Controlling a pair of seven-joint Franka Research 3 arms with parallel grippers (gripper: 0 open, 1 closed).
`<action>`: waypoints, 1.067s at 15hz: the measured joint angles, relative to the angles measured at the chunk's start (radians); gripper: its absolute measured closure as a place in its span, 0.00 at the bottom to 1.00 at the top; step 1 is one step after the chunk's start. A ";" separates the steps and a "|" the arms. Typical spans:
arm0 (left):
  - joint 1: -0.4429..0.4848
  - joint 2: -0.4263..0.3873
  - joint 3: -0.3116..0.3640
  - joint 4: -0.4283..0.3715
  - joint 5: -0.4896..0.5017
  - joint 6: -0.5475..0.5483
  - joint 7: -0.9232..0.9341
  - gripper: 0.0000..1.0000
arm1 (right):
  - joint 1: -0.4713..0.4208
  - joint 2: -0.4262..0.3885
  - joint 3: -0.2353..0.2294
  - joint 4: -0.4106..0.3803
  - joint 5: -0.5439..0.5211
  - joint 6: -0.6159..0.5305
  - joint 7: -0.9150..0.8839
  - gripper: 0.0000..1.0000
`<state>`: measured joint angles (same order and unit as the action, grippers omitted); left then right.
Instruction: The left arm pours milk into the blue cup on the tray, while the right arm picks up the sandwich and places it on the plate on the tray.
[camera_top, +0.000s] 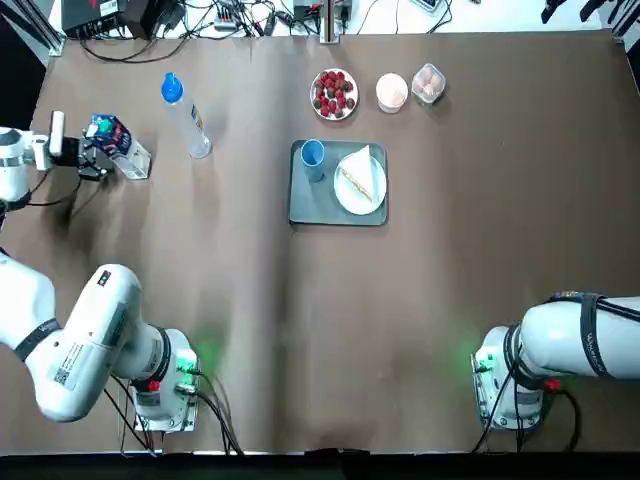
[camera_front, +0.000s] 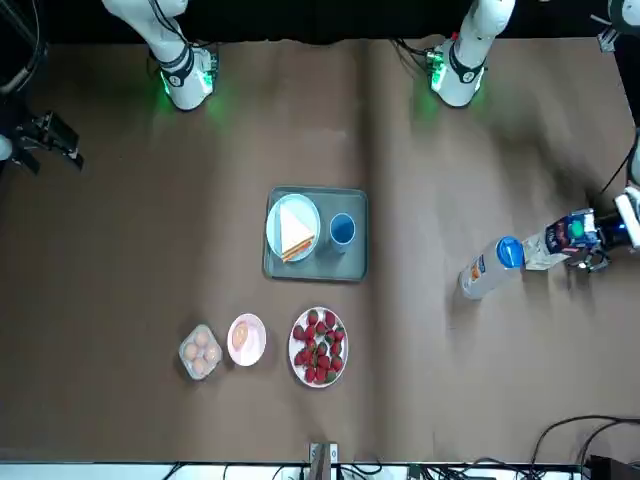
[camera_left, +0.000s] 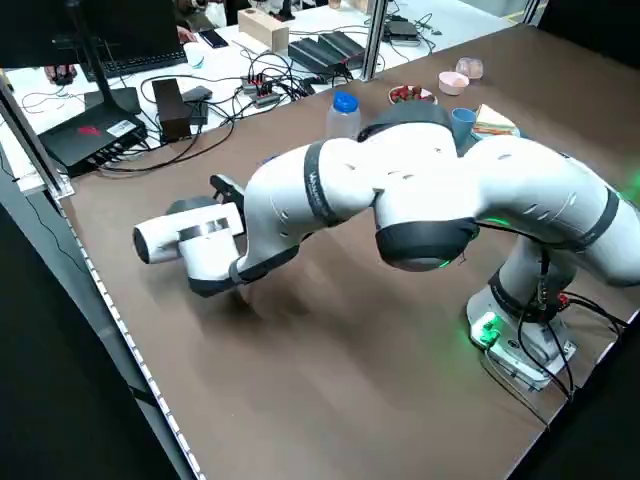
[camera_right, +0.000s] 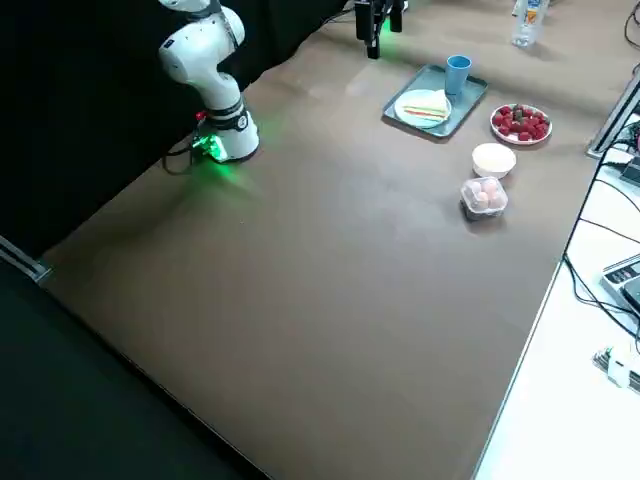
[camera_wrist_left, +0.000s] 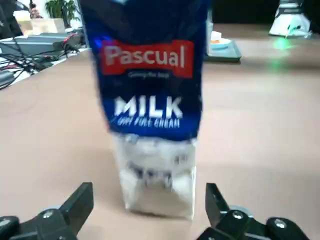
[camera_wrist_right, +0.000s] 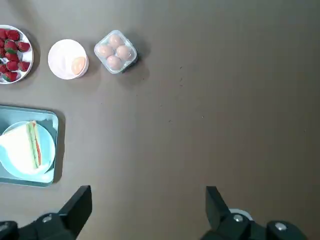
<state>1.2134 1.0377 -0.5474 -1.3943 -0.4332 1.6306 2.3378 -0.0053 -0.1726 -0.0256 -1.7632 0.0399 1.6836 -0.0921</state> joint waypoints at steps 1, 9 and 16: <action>0.001 -0.025 0.005 0.007 0.000 0.001 -0.011 0.01 | 0.000 0.000 0.000 0.000 0.000 0.000 0.000 0.00; -0.073 -0.397 -0.002 0.026 0.228 0.007 -0.268 0.01 | 0.000 0.000 0.000 0.000 -0.001 0.000 0.000 0.00; -0.384 -0.680 -0.001 0.002 0.516 0.006 -0.701 0.01 | 0.000 0.000 0.000 0.000 -0.001 0.000 0.000 0.00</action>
<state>0.8290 0.3576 -0.5481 -1.3922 0.0829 1.6364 1.6368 -0.0049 -0.1725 -0.0253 -1.7634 0.0392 1.6836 -0.0922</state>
